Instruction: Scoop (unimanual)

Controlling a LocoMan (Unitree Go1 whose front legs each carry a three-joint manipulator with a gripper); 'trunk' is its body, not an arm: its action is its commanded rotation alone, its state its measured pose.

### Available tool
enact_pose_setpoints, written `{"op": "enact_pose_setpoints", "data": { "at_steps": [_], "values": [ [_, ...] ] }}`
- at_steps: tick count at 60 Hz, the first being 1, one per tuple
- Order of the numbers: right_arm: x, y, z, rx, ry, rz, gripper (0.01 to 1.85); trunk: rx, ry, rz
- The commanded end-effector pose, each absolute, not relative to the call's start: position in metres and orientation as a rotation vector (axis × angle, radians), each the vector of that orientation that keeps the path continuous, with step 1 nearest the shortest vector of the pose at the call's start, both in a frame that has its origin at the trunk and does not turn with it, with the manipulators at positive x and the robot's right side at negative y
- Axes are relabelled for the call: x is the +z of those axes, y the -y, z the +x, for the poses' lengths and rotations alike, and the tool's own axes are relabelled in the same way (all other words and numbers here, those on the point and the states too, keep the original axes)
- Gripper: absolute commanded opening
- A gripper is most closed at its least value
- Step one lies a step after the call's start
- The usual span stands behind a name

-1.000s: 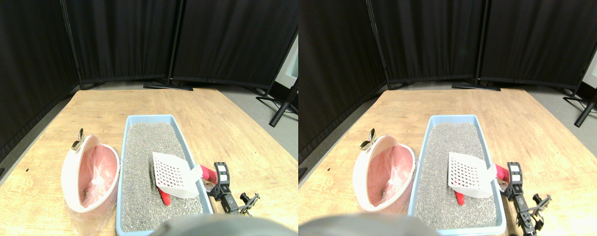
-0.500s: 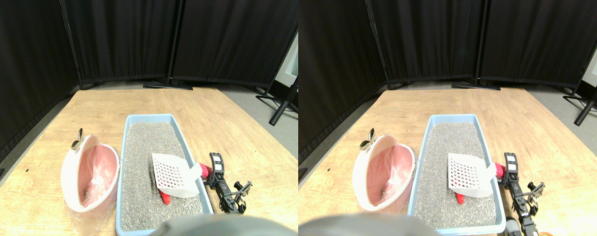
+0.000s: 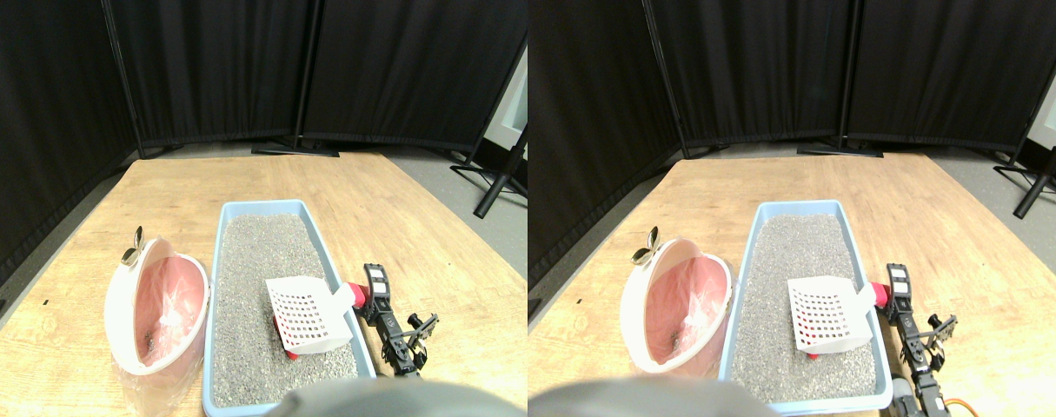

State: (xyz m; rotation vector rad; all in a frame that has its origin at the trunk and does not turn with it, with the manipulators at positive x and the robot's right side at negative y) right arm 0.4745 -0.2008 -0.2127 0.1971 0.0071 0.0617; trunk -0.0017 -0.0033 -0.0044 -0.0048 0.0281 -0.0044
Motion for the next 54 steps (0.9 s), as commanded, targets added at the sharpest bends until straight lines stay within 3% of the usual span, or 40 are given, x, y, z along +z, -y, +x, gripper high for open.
{"op": "enact_pose_setpoints", "data": {
  "at_steps": [1,22,54],
  "values": [
    [-0.204,0.201,0.476,0.13,0.114,0.189,0.05,0.007,-0.036,-0.019],
    [-0.186,0.203,0.47,0.158,0.131,0.102,0.05,0.015,-0.035,-0.03],
    [-0.146,0.203,0.47,0.254,0.252,-0.065,0.05,0.025,-0.043,-0.048]
  ]
}}
